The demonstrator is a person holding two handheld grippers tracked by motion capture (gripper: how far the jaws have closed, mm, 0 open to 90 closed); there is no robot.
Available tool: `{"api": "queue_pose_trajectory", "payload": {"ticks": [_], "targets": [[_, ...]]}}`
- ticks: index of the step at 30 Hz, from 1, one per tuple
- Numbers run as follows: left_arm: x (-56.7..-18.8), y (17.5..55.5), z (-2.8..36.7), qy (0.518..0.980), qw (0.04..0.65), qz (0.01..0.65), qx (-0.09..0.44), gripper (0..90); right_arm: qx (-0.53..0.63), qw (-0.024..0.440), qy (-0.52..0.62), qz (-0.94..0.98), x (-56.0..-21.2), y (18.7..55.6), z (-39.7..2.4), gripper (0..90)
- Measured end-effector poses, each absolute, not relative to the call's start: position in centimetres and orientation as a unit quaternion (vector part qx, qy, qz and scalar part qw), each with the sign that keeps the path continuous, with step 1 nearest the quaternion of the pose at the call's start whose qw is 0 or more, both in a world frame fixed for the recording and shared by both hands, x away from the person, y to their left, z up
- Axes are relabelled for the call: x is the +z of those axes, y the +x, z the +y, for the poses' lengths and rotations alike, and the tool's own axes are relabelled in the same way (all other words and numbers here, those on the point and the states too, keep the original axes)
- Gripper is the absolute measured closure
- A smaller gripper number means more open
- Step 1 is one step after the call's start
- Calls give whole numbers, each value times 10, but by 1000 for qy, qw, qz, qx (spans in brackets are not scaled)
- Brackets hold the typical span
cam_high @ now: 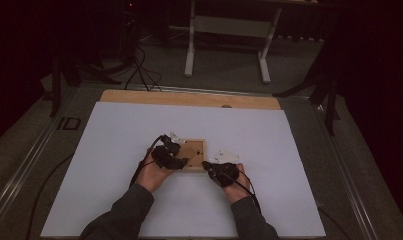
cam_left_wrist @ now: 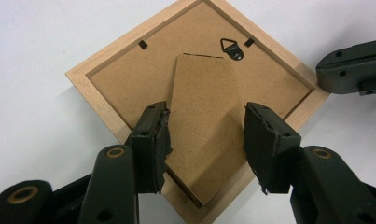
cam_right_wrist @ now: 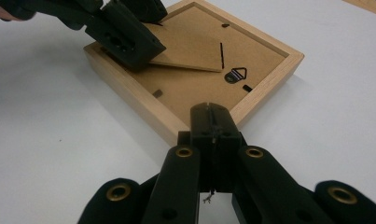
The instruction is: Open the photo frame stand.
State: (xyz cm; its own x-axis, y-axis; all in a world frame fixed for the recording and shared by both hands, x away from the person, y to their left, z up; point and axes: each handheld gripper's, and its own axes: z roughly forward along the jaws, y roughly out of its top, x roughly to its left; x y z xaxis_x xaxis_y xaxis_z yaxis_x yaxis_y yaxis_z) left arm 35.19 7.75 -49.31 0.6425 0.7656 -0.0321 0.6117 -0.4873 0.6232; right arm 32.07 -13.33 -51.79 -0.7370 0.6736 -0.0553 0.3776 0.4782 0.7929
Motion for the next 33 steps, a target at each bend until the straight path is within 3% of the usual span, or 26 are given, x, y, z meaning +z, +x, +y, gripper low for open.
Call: {"api": "queue_pose_trajectory", "payload": {"ticks": [12, 24, 33], "targets": [[-496, 348, 77, 859, 292, 400, 130, 447, 404, 182, 313, 840, -518, 321, -133, 895], [-492, 347, 80, 860, 286, 404, 126, 496, 404, 181, 312, 840, -518, 321, -134, 895], [-474, 350, 79, 842, 324, 414, 123, 500, 405, 181, 311, 841, -518, 321, -134, 895]]}}
